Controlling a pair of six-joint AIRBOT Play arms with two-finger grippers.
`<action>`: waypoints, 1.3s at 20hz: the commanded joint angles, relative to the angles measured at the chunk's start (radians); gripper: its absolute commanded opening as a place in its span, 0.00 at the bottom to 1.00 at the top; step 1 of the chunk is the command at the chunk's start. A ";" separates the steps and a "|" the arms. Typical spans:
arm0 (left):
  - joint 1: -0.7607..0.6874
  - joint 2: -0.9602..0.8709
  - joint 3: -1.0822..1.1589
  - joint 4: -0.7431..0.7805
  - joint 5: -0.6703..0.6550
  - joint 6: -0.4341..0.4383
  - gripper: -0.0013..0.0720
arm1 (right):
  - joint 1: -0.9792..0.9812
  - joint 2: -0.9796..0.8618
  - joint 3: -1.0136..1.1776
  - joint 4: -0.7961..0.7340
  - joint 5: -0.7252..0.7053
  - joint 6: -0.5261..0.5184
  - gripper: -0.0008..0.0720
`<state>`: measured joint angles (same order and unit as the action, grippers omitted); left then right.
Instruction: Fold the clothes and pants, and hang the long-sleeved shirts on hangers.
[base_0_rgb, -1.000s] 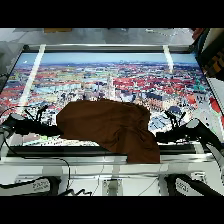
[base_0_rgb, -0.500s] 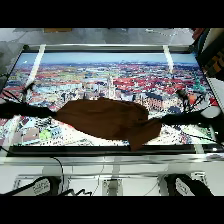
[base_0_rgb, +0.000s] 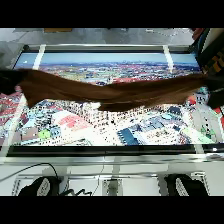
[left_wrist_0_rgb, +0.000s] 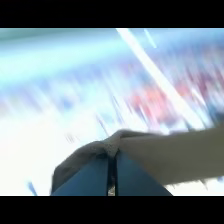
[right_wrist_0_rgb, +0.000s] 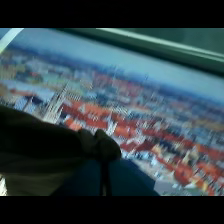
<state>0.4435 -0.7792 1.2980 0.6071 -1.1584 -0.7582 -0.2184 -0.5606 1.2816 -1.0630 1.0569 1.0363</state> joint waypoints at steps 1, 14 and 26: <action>0.007 0.217 0.011 -0.021 0.255 0.000 0.05 | 0.000 0.124 0.116 -0.047 -0.050 0.003 0.03; -0.019 0.116 -0.356 0.141 -0.074 -0.527 0.05 | 0.001 -0.282 0.071 -0.083 0.158 0.187 0.03; -0.354 -0.685 -0.419 -0.200 0.452 -0.276 0.05 | 0.001 -1.040 0.066 0.099 -0.086 0.187 0.03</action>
<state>0.1181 -1.3270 0.8169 0.5186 -0.7845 -1.0500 -0.2176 -1.5307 1.3479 -1.0260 1.1130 1.2209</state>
